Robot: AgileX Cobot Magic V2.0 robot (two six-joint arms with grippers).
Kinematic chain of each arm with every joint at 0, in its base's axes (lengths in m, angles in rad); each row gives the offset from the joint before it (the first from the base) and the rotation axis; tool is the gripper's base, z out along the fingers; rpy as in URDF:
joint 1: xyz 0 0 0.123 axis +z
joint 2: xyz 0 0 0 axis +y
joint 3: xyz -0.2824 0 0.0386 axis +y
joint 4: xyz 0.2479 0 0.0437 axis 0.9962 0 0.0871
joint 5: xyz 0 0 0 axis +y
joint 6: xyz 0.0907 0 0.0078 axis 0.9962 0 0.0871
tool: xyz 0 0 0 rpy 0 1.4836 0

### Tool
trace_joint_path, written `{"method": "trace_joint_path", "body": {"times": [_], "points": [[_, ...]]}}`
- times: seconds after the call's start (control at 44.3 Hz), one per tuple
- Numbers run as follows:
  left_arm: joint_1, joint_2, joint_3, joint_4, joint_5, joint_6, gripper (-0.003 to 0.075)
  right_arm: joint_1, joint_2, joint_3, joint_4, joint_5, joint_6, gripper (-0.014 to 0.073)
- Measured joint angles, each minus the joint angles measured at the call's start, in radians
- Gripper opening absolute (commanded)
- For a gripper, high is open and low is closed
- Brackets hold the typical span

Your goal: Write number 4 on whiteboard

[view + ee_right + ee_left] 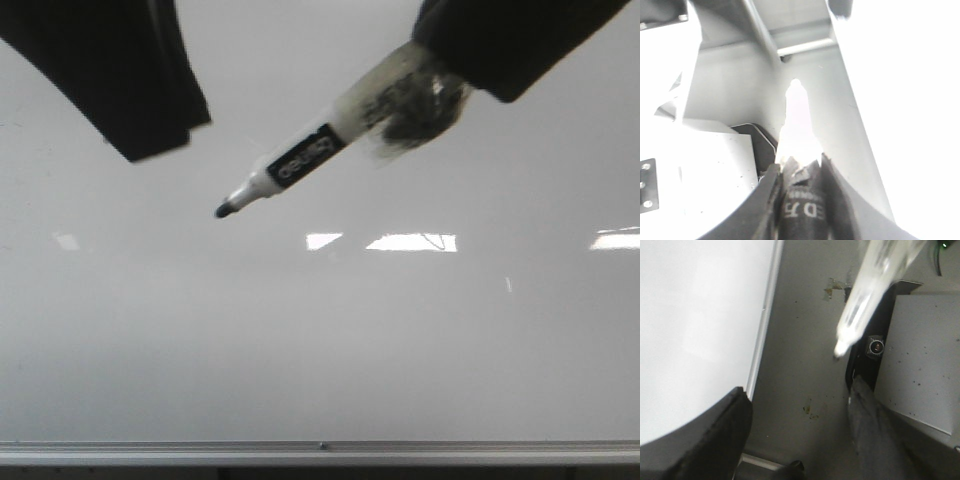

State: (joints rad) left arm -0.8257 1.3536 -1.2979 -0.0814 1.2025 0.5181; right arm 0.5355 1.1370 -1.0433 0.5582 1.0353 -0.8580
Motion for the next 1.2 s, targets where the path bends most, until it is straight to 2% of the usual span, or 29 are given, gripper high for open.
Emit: {"method": "trace_joint_path", "body": {"times": [0.158,0.361,0.519,0.7,0.88,1.084,1.196], "points": [[0.121,-0.133,0.000,0.006,-0.001,-0.051,0.0442,-0.116,-0.088,0.000,-0.073,0.045,0.130,-0.0064],[0.255,-0.308,0.093,-0.044,-0.042,-0.093,0.0442,-0.292,-0.238,0.000,-0.228,0.088,0.417,-0.0064],[0.290,-0.374,0.180,-0.069,-0.071,-0.103,0.0442,-0.379,-0.378,0.040,-0.288,0.066,0.565,-0.0064],[0.293,-0.383,0.201,-0.082,-0.082,-0.104,0.0441,-0.393,-0.498,0.225,-0.290,-0.098,0.611,-0.0067],[0.293,-0.383,0.201,-0.083,-0.109,-0.104,0.0441,-0.393,-0.490,0.363,-0.285,-0.338,0.617,-0.0067],[0.293,-0.383,0.201,-0.084,-0.118,-0.104,0.0441,-0.399,-0.400,0.374,-0.275,-0.574,0.617,-0.0066],[0.293,-0.383,0.201,-0.084,-0.118,-0.104,0.0440,-0.403,-0.332,0.367,-0.273,-0.643,0.617,-0.0058]]}}
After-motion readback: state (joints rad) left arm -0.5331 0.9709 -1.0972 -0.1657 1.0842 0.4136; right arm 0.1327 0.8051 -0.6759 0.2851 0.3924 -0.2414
